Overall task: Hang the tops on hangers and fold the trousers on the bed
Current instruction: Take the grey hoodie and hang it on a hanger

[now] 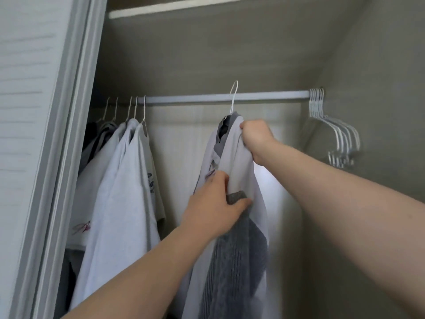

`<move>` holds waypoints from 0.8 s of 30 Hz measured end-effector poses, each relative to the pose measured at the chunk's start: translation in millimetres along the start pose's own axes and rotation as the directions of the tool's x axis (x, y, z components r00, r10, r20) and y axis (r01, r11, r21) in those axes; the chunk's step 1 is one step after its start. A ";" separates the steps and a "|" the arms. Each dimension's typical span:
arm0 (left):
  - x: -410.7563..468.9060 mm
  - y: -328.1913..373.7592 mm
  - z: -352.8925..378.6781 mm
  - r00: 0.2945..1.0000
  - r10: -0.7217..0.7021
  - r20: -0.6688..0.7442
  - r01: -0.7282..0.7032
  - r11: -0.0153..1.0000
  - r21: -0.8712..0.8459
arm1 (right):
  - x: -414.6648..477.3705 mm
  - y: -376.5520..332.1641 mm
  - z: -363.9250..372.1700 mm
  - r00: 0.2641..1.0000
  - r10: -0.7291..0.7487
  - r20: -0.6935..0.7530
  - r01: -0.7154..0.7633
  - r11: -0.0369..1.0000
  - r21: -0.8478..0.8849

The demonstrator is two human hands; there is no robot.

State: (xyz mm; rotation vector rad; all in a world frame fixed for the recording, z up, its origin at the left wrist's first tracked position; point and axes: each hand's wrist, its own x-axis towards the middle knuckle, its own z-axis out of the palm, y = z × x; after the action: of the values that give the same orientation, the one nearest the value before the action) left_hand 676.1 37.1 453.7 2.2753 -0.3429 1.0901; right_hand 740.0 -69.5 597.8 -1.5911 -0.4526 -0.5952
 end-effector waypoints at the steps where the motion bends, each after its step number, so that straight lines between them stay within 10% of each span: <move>1: 9.1 -4.7 1.0 1.000 0.014 -0.014 -0.014 0.999 0.039 | 13.6 -1.8 5.4 1.000 -0.012 0.011 0.012 1.000 -0.016; 19: 62.1 -76.4 -21.8 0.999 0.047 0.001 -0.044 0.929 0.366 | 95.2 29.8 61.0 0.991 -0.016 0.129 0.017 1.000 -0.009; 24: 48.7 -97.9 -42.1 1.000 0.008 -0.014 -0.001 0.908 0.420 | 60.6 20.7 58.4 0.951 -0.136 0.278 0.234 0.903 -0.359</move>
State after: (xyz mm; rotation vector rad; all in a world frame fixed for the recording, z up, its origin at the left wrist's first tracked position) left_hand 725.6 141.4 473.4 2.6381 -0.1104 1.2825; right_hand 806.6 -17.2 616.0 -2.0312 -0.7141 -0.6636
